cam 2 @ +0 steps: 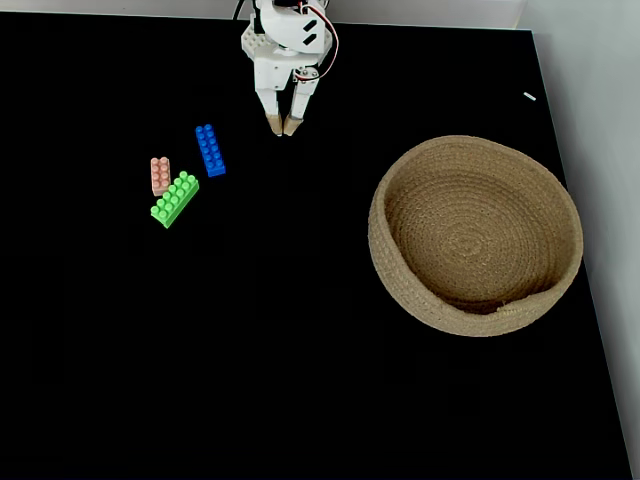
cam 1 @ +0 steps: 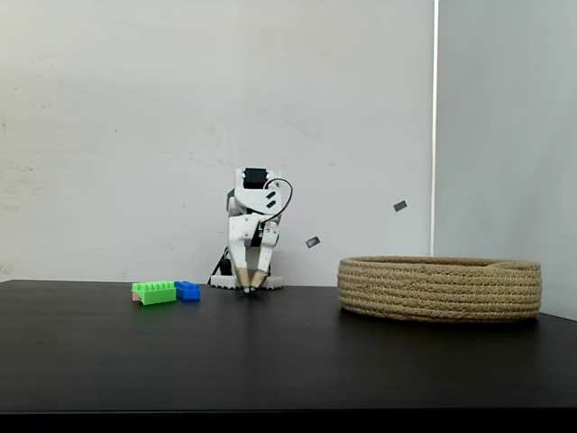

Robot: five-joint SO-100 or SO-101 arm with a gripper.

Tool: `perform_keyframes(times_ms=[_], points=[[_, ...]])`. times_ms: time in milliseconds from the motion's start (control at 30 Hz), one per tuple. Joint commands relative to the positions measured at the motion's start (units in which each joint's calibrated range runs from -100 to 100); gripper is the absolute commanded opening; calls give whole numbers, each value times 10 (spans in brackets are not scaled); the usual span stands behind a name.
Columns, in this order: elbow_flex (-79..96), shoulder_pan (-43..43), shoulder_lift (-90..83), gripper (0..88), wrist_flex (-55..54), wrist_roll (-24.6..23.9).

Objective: Place the lego blocks in the tray

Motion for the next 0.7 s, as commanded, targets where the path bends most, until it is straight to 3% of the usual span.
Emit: perform_keyframes(times_ms=[0,667], points=[[8,-35,-5,2,6,0],[8,-37,-5,2,6,-2]])
